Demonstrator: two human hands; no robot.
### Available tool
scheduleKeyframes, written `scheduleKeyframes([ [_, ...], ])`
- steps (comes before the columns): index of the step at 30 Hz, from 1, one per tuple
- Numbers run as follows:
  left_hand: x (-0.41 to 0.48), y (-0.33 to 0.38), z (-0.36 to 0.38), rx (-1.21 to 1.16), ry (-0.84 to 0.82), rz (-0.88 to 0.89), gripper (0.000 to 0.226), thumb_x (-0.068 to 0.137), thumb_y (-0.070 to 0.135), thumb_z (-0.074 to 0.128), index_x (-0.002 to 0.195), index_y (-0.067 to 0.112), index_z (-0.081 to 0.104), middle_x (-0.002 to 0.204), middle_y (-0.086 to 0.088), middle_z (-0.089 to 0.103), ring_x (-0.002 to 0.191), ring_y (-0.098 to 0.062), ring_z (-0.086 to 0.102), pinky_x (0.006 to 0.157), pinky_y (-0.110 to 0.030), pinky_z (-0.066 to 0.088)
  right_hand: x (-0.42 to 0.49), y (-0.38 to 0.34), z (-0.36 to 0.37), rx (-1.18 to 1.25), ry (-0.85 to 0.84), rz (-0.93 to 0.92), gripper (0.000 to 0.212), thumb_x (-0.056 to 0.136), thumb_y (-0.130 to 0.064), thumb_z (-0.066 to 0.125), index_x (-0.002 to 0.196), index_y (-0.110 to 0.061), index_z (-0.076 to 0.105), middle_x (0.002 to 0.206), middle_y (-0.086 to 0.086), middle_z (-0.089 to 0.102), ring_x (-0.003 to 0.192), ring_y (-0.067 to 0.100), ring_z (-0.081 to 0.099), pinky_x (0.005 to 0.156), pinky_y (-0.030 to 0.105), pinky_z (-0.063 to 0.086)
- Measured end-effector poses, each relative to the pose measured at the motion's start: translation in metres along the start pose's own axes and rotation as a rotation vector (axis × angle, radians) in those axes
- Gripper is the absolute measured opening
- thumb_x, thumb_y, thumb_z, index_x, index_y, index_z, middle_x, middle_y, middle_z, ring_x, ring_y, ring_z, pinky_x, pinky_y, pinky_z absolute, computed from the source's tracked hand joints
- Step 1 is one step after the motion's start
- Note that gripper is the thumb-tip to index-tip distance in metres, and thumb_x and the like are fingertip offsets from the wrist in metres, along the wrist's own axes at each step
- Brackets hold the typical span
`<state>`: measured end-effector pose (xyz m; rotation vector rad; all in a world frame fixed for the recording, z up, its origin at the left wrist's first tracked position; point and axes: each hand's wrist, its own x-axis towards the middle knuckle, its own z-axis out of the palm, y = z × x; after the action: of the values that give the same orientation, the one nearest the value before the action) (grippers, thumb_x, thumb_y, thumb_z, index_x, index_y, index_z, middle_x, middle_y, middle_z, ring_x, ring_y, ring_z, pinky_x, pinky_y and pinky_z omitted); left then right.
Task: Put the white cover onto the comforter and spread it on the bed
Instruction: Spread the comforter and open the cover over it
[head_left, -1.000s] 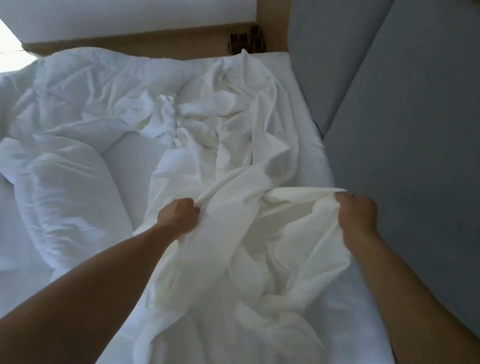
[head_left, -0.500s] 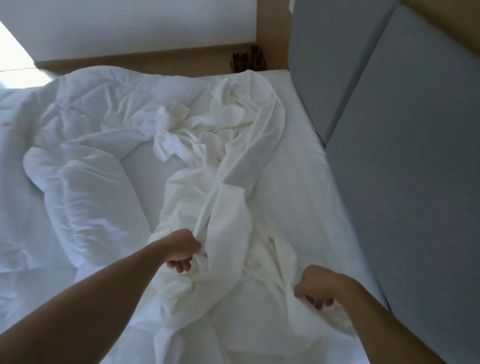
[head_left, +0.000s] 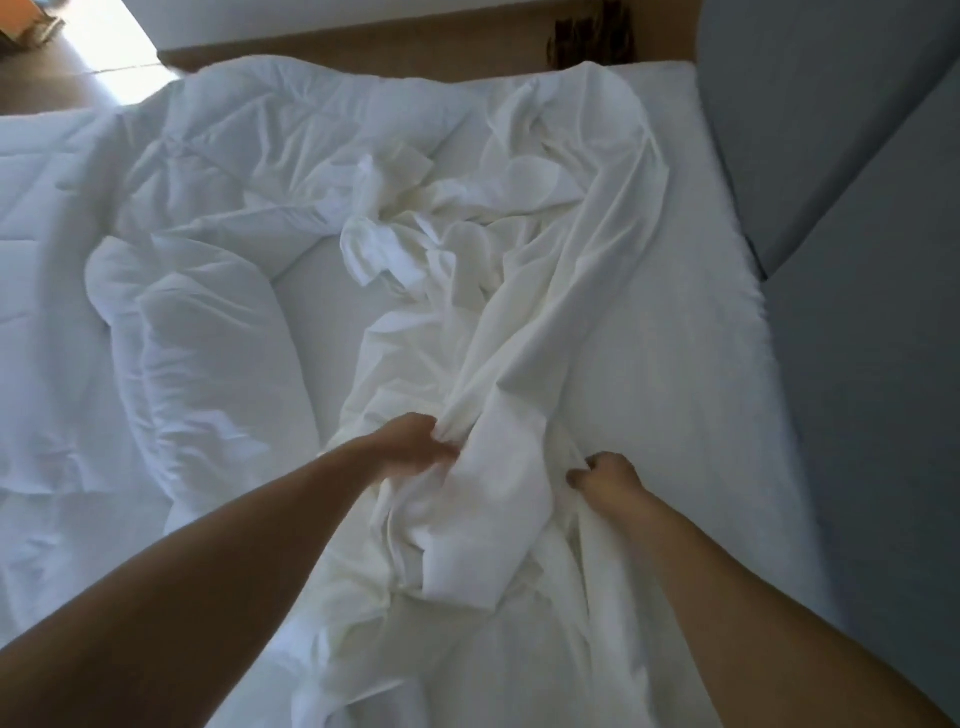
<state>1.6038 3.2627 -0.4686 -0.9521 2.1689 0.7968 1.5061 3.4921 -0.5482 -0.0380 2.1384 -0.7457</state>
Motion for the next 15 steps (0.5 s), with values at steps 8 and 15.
scheduleKeyframes([
  [8, -0.005, -0.024, -0.062, -0.116, 0.572, -0.029, 0.031, 0.102, 0.028, 0.047, 0.1, 0.0, 0.061, 0.11, -0.026, 0.063, 0.102, -0.039, 0.059, 0.074, -0.035, 0.037, -0.026, -0.046, -0.131, 0.396, 0.646, -0.169, 0.025, 0.101, -0.015, 0.048, 0.096, 0.004, 0.064, 0.091, 0.017, 0.057, 0.086, 0.025, 0.051, 0.066, 0.026, 0.029],
  [15, -0.032, -0.026, -0.087, -0.285, 0.786, -0.027, 0.025, 0.099, 0.021, 0.045, 0.097, -0.001, 0.057, 0.107, -0.03, 0.061, 0.098, -0.043, 0.058, 0.077, -0.041, 0.04, -0.065, -0.049, -0.164, 0.444, 1.073, -0.159, 0.045, 0.099, -0.024, 0.038, 0.105, 0.016, 0.058, 0.111, 0.035, 0.06, 0.1, 0.042, 0.058, 0.079, 0.042, 0.037],
])
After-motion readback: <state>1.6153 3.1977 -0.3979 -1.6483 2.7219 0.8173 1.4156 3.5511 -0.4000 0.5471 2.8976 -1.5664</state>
